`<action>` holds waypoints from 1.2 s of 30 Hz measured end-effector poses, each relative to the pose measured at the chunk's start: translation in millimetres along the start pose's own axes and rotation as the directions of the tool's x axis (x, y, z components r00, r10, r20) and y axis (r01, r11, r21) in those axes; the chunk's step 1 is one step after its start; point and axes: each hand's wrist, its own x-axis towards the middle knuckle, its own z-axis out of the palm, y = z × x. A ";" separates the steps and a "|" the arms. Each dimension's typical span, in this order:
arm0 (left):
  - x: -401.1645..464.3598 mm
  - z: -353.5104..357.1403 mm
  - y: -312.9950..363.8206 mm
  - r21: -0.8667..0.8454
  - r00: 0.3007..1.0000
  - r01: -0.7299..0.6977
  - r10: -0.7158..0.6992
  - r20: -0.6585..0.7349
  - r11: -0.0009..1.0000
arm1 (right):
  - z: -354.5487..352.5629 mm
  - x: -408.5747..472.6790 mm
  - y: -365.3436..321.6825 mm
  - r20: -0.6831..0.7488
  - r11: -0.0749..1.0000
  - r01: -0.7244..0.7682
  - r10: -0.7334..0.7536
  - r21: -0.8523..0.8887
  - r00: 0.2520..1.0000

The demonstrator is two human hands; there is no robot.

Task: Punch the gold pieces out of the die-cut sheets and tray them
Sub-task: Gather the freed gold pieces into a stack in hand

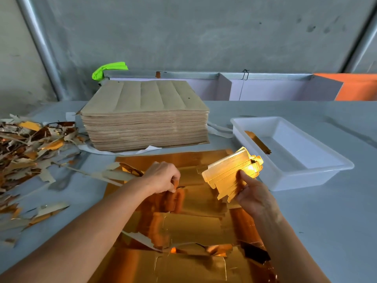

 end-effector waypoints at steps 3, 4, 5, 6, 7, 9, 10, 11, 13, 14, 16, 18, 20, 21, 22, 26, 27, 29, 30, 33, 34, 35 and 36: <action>-3.4 -8.7 -5.4 -0.042 1.000 0.021 -0.021 0.004 0.999 | -4.9 -3.7 -1.7 -0.006 1.000 0.004 -0.004 0.004 1.000; -3.7 -13.9 -8.7 -0.080 0.999 0.032 -0.031 0.010 0.996 | -5.8 -4.6 -1.8 -0.006 1.000 0.009 -0.009 0.002 1.000; -3.8 -19.6 -12.2 -0.133 0.999 0.046 -0.044 0.017 0.990 | -5.7 -6.1 -1.7 0.001 1.000 0.018 -0.018 0.002 1.000; -4.4 -25.8 -15.1 -0.191 0.998 0.058 -0.056 0.015 0.980 | -5.0 -7.3 -1.5 0.016 1.000 0.030 -0.030 -0.001 0.999; -5.1 -31.7 -17.4 -0.242 0.998 0.068 -0.070 0.003 0.968 | -3.7 -8.6 -1.0 0.041 0.999 0.043 -0.042 -0.010 0.998; -7.2 -41.1 -20.7 -0.323 0.994 0.073 -0.094 -0.049 0.944 | 1.1 -12.2 -0.2 0.113 0.997 0.076 -0.072 -0.026 0.991; -8.5 -44.2 -22.1 -0.369 0.991 0.074 -0.110 -0.078 0.927 | 3.8 -13.8 -0.5 0.153 0.995 0.101 -0.096 -0.026 0.984; -9.7 -46.4 -23.7 -0.423 0.986 0.075 -0.132 -0.106 0.903 | 6.9 -15.7 -1.1 0.191 0.991 0.130 -0.125 -0.016 0.974; -12.5 -50.0 -25.7 -0.509 0.972 0.078 -0.179 -0.153 0.858 | 13.5 -20.4 -2.2 0.264 0.982 0.190 -0.183 0.000 0.947; -14.3 -51.1 -26.3 -0.529 0.966 0.077 -0.195 -0.171 0.845 | 16.0 -22.6 -1.5 0.307 0.975 0.223 -0.205 -0.021 0.929; -16.9 -52.1 -26.6 -0.566 0.958 0.067 -0.211 -0.192 0.822 | 21.1 -27.6 2.9 0.355 0.935 0.296 -0.214 -0.196 0.910; -19.8 -53.0 -23.6 -0.623 0.959 0.049 -0.210 -0.188 0.781 | 27.7 -29.6 11.5 0.312 0.869 0.313 -0.197 -0.384 0.930; -22.0 -52.5 -17.6 -0.666 0.966 0.024 -0.189 -0.177 0.745 | 36.2 -27.3 20.9 0.255 0.836 0.307 -0.208 -0.455 0.944; -22.8 -51.6 -14.0 -0.678 0.968 0.009 -0.176 -0.178 0.735 | 42.1 -26.7 25.6 0.250 0.818 0.322 -0.225 -0.477 0.942; -23.9 -50.4 -10.4 -0.694 0.969 -0.010 -0.163 -0.183 0.720 | 48.1 -25.1 30.9 0.250 0.807 0.341 -0.247 -0.482 0.936; -27.9 -44.0 -4.9 -0.727 0.983 -0.081 -0.065 -0.171 0.682 | 65.6 -19.1 45.1 0.166 0.812 0.400 -0.365 -0.425 0.916; -28.9 -42.8 -6.3 -0.723 0.990 -0.075 -0.038 -0.139 0.687 | 67.8 -18.0 45.2 0.142 0.784 0.425 -0.408 -0.453 0.902; -30.6 -41.1 -8.8 -0.683 1.000 -0.020 0.000 -0.029 0.730 | 71.9 -16.0 41.8 0.137 0.685 0.489 -0.502 -0.540 0.854; -30.9 -40.2 -9.3 -0.647 1.000 0.010 0.008 0.024 0.763 | 73.9 -15.4 38.4 0.168 0.601 0.528 -0.551 -0.600 0.818; -30.3 -36.4 -11.0 -0.492 0.999 0.035 -0.025 0.027 0.870 | 78.5 -12.6 25.1 0.262 0.368 0.609 -0.662 -0.702 0.702; -30.5 -35.9 -12.6 -0.384 0.999 0.034 -0.042 -0.012 0.923 | 77.8 -11.5 19.3 0.228 0.384 0.619 -0.694 -0.685 0.683; -30.7 -35.0 -14.6 -0.279 0.998 0.029 -0.043 -0.046 0.960 | 75.5 -10.2 12.7 0.152 0.445 0.617 -0.719 -0.649 0.678; -31.5 -34.0 -16.6 -0.208 0.998 0.015 -0.029 -0.063 0.978 | 70.5 -8.3 5.7 0.056 0.521 0.608 -0.730 -0.599 0.681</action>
